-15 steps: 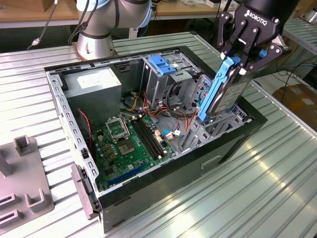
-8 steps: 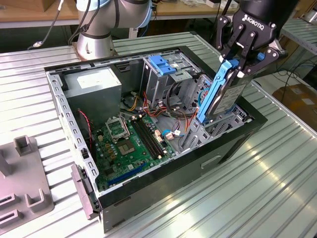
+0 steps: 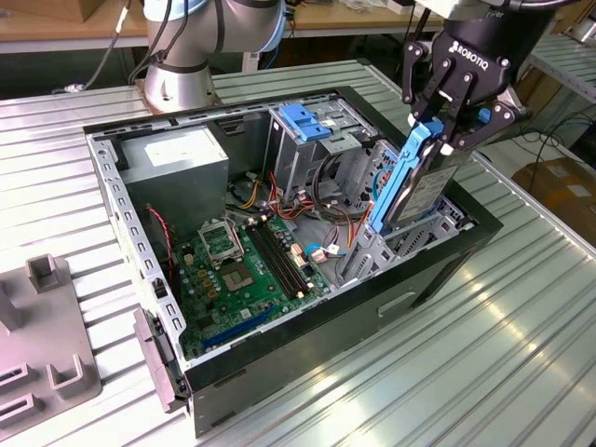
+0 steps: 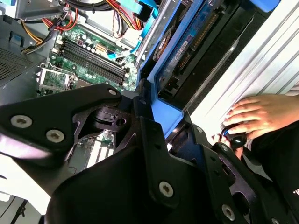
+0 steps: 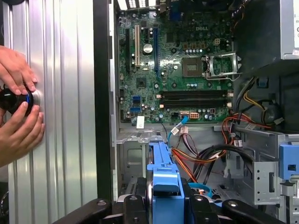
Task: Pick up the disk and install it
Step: 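Insert the disk into the insertion slot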
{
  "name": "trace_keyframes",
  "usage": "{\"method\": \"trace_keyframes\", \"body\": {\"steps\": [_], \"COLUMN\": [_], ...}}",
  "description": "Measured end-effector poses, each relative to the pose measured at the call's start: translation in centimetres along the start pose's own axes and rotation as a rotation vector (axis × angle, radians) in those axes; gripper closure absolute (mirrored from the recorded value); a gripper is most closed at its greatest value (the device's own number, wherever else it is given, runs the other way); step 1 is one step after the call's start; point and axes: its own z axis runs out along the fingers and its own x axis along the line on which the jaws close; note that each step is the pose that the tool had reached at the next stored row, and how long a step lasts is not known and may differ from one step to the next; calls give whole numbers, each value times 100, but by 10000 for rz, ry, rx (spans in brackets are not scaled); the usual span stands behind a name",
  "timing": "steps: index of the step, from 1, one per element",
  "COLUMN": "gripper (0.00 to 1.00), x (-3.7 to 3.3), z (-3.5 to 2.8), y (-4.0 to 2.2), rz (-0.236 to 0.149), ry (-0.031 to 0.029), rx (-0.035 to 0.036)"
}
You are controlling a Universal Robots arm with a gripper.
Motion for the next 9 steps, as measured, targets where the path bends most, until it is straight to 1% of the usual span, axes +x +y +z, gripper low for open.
{"method": "trace_keyframes", "body": {"steps": [9], "gripper": [63], "x": [-5], "z": [127], "y": [1], "rz": [0], "ry": [0], "rx": [0]}}
